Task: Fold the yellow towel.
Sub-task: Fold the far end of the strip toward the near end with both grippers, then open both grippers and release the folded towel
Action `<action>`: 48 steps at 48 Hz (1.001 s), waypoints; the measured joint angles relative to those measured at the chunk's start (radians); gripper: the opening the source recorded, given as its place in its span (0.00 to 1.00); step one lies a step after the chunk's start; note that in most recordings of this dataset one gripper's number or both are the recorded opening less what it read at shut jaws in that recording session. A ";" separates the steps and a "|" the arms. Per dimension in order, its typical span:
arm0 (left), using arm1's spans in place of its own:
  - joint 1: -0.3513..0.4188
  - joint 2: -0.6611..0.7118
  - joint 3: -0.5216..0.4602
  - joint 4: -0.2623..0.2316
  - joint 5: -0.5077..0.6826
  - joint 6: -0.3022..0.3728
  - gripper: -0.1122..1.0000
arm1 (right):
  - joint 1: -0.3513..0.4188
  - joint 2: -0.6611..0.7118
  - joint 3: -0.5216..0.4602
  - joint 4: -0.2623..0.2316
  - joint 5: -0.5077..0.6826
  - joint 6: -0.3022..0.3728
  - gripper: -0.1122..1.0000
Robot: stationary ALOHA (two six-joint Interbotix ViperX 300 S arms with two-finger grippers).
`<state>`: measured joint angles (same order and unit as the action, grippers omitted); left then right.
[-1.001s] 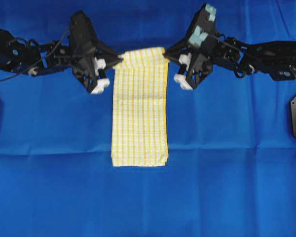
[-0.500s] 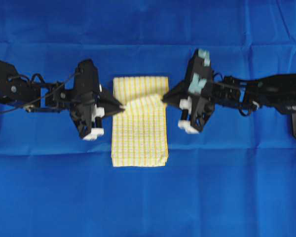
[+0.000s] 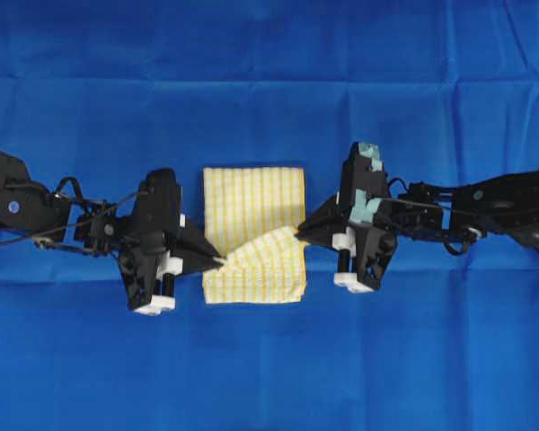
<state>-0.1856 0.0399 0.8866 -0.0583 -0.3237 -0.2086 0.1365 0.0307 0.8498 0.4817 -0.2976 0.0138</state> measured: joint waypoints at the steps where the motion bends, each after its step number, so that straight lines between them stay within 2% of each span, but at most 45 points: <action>1: 0.000 0.000 -0.002 0.000 0.006 0.000 0.13 | 0.003 0.000 0.000 0.000 0.000 0.002 0.14; 16: -0.003 0.002 -0.008 -0.002 0.055 0.011 0.13 | 0.023 0.017 -0.012 0.003 -0.002 0.002 0.14; 42: -0.009 0.025 -0.015 -0.002 0.052 0.011 0.14 | 0.049 0.064 -0.028 0.012 -0.003 -0.003 0.15; 45: -0.009 0.026 -0.017 0.000 0.052 0.011 0.20 | 0.049 0.066 -0.028 0.012 -0.005 -0.003 0.17; 48: -0.011 0.026 -0.017 -0.002 0.052 0.011 0.35 | 0.049 0.066 -0.026 0.012 -0.008 -0.003 0.31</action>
<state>-0.1963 0.0660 0.8698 -0.0598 -0.2715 -0.1979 0.1856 0.0966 0.8237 0.4939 -0.3053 0.0107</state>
